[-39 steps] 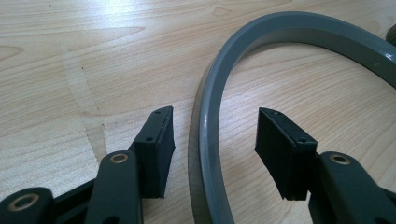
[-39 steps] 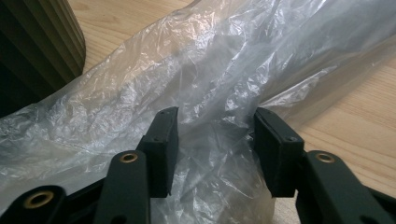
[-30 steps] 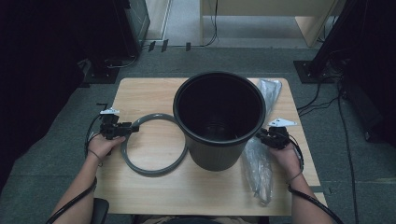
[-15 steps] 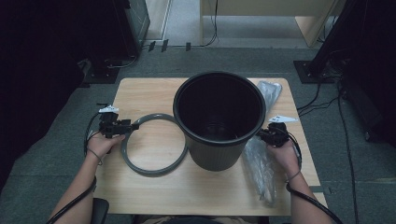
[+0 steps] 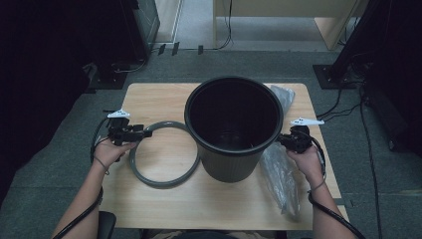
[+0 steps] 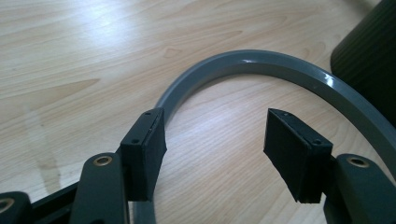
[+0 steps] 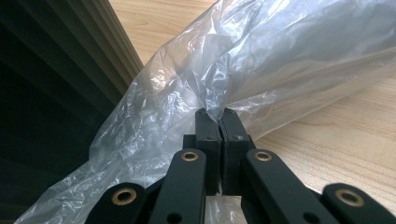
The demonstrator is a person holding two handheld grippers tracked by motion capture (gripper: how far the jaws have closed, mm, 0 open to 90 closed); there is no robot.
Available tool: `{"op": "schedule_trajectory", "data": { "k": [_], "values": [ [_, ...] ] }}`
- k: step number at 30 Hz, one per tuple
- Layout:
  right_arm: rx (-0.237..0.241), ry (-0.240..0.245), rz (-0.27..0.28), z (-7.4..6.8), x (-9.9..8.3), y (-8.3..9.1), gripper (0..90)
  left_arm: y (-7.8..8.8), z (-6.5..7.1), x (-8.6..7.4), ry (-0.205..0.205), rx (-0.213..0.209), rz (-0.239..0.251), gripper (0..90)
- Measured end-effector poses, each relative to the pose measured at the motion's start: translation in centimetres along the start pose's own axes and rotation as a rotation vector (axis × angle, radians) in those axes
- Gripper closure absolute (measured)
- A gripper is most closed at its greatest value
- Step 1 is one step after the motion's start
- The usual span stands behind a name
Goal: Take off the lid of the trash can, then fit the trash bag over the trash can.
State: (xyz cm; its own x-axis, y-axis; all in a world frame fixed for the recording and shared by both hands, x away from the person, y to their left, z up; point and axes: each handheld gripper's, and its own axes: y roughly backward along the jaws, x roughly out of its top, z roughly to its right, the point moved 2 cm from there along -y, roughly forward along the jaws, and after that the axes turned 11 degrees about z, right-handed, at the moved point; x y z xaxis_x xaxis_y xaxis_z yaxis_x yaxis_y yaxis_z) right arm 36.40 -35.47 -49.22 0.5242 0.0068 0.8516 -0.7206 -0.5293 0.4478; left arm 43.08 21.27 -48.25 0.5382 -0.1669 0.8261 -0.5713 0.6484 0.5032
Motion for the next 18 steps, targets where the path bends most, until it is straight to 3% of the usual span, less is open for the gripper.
{"op": "schedule_trajectory", "data": {
  "k": [8, 18],
  "values": [
    [-0.002, -0.045, -0.018, 0.0, 0.6, 0.2, 90.0, -0.1, 0.2, 0.1, 0.009, 0.003, -0.025, 36.8],
    [0.009, -0.058, -0.007, 0.2, 1.5, 1.3, 90.0, -0.3, 1.1, 0.7, -0.004, -0.015, -0.027, 36.0]
  ]
}}
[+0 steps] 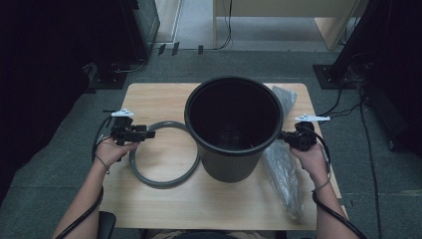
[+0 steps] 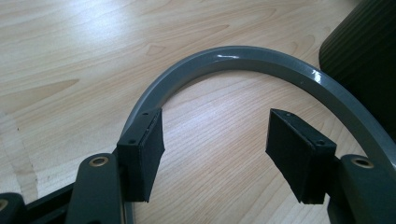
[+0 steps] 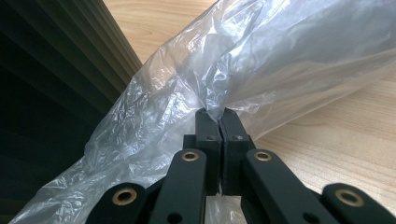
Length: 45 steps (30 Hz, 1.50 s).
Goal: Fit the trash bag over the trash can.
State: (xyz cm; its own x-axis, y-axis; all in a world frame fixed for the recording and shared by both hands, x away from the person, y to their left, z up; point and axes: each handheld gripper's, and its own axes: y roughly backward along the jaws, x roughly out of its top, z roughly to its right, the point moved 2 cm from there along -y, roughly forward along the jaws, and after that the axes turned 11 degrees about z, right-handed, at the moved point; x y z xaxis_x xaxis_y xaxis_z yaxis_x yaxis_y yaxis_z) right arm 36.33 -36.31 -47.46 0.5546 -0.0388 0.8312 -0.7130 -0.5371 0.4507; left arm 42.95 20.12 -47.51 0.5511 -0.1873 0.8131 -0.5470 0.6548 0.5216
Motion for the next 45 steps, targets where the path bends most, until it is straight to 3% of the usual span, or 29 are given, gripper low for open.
{"op": "schedule_trajectory", "data": {
  "k": [16, 23, 25, 27, 30, 39, 45],
  "values": [
    [0.009, 0.028, 0.019, -0.5, 0.9, 0.9, 90.0, 0.0, 0.7, 0.8, 0.032, -0.019, 0.011, 35.4],
    [0.008, 0.011, 0.031, -0.9, 1.3, 1.6, 90.0, 0.0, 1.2, 1.0, 0.012, -0.027, -0.005, 35.1],
    [0.017, 0.002, 0.039, -1.0, 1.6, 2.0, 89.9, -0.1, 1.4, 1.1, 0.008, -0.026, -0.002, 35.2],
    [0.030, -0.011, 0.040, -1.0, 1.9, 2.3, 90.0, -0.2, 1.4, 1.2, 0.023, -0.051, -0.001, 35.1],
    [0.038, -0.010, 0.042, -1.0, 2.4, 2.8, 90.0, -0.2, 1.4, 1.6, 0.019, -0.040, -0.013, 34.8],
    [0.026, 0.063, 0.040, -1.7, 4.9, 4.6, 90.0, 0.2, 2.1, 3.3, 0.001, -0.049, 0.012, 34.2],
    [0.042, 0.052, 0.039, -1.8, 6.1, 5.6, 90.0, 0.6, 2.5, 4.2, -0.008, -0.053, 0.005, 34.1]
  ]
}}
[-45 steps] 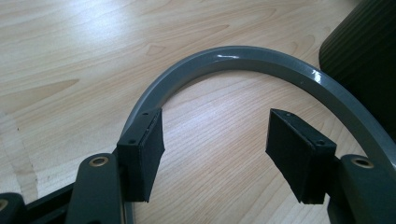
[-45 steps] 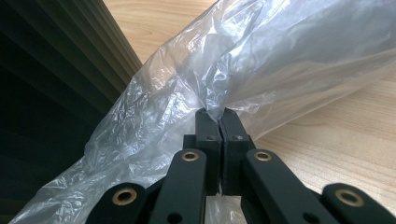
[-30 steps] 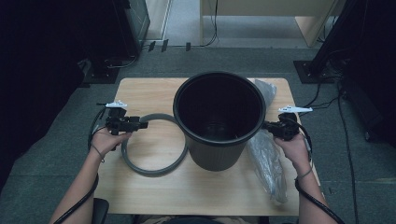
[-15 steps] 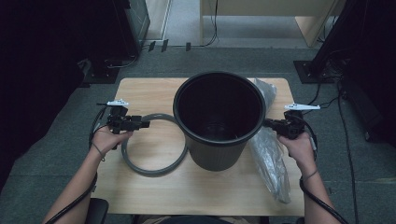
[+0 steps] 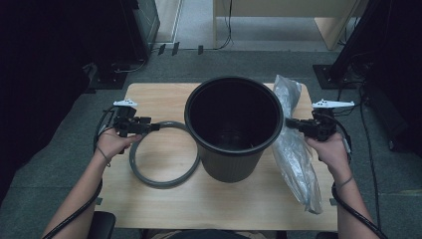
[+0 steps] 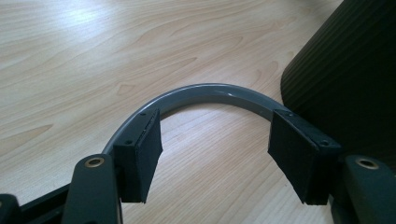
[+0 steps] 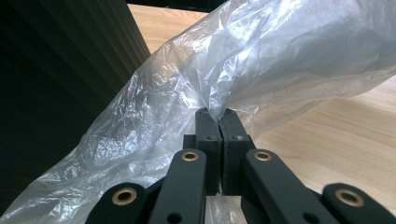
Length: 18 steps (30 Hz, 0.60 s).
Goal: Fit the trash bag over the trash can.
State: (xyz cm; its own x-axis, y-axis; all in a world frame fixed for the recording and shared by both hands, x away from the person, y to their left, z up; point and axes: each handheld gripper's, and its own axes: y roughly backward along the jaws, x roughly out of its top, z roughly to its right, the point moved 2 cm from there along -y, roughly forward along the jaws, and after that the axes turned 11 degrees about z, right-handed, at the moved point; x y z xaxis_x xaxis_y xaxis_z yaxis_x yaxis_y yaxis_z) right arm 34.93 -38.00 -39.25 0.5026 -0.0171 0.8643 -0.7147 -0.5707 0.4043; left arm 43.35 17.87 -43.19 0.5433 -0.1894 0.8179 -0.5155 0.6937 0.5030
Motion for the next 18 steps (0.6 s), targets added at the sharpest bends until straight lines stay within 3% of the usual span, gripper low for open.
{"op": "schedule_trajectory", "data": {
  "k": [18],
  "values": [
    [0.037, -0.004, -0.017, -0.7, 2.2, 1.3, 90.0, 0.1, 1.3, 2.5, -0.013, -0.020, 0.002, 33.6]
  ]
}}
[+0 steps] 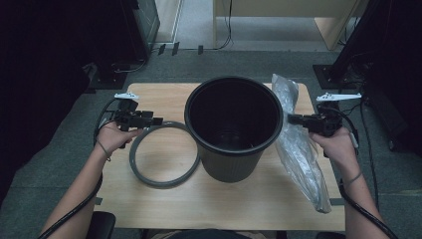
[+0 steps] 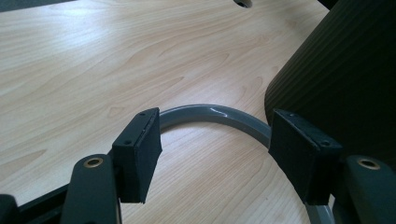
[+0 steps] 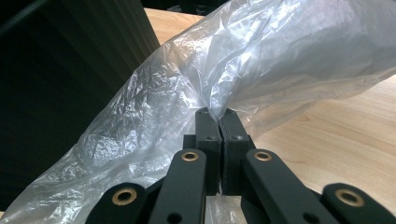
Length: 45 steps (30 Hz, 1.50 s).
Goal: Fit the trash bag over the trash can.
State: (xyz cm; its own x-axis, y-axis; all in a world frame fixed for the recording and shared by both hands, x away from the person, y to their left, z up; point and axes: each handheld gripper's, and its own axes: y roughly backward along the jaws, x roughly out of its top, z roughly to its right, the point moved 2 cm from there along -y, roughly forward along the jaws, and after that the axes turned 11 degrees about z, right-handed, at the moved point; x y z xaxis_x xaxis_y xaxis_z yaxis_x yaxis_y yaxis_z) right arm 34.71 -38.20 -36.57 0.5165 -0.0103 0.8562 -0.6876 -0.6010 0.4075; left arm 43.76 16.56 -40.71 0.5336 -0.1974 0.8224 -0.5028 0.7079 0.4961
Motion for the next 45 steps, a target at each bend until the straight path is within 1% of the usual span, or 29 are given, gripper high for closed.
{"op": "schedule_trajectory", "data": {
  "k": [2, 6, 10, 14, 16, 23, 25, 27, 28, 31, 33, 35, 39, 45],
  "values": [
    [0.001, 0.004, -0.003, -0.1, 0.2, 0.1, 90.0, 0.0, 0.2, 0.3, 0.001, -0.005, 0.003, 33.6],
    [0.012, -0.009, -0.007, -0.2, 0.5, 0.3, 90.0, 0.1, 0.6, 0.7, -0.006, -0.011, -0.001, 33.5],
    [0.013, 0.002, -0.011, -0.4, 0.9, 0.5, 90.0, 0.1, 0.8, 1.2, -0.007, -0.014, -0.004, 33.5],
    [0.014, 0.001, -0.009, -0.5, 1.3, 0.9, 90.0, 0.1, 1.2, 1.8, -0.010, -0.015, -0.007, 33.5],
    [0.020, 0.000, -0.005, -0.6, 1.4, 1.1, 89.9, 0.2, 1.5, 2.0, -0.020, -0.020, -0.003, 33.5],
    [0.024, 0.008, -0.013, -1.0, 2.1, 1.5, 90.0, 0.4, 2.1, 3.0, -0.025, -0.031, 0.000, 33.5],
    [0.025, 0.010, -0.004, -1.1, 2.4, 1.7, 89.9, 0.6, 2.3, 3.4, -0.036, -0.030, 0.009, 33.6],
    [0.032, 0.007, 0.007, -1.2, 2.8, 2.0, 90.0, 0.9, 2.9, 3.9, -0.061, -0.045, 0.034, 33.7],
    [0.036, 0.007, 0.013, -1.2, 2.9, 2.1, 89.9, 1.0, 3.1, 4.1, -0.065, -0.056, 0.040, 33.7],
    [0.037, 0.012, 0.017, -1.4, 3.4, 2.4, 89.9, 1.1, 3.5, 4.6, -0.074, -0.061, 0.037, 33.7],
    [0.038, 0.020, 0.020, -1.5, 3.7, 2.5, 90.0, 1.1, 3.7, 4.9, -0.067, -0.065, 0.035, 33.7],
    [0.042, 0.016, 0.026, -1.7, 3.9, 2.8, 90.0, 1.2, 3.9, 5.2, -0.076, -0.068, 0.033, 33.7],
    [0.053, 0.012, 0.032, -1.9, 4.4, 3.2, 90.0, 1.2, 4.2, 5.8, -0.074, -0.075, 0.029, 33.7],
    [0.062, 0.016, 0.047, -2.2, 5.1, 4.0, 90.0, 1.4, 4.7, 6.9, -0.067, -0.085, 0.039, 33.7]
  ]
}}
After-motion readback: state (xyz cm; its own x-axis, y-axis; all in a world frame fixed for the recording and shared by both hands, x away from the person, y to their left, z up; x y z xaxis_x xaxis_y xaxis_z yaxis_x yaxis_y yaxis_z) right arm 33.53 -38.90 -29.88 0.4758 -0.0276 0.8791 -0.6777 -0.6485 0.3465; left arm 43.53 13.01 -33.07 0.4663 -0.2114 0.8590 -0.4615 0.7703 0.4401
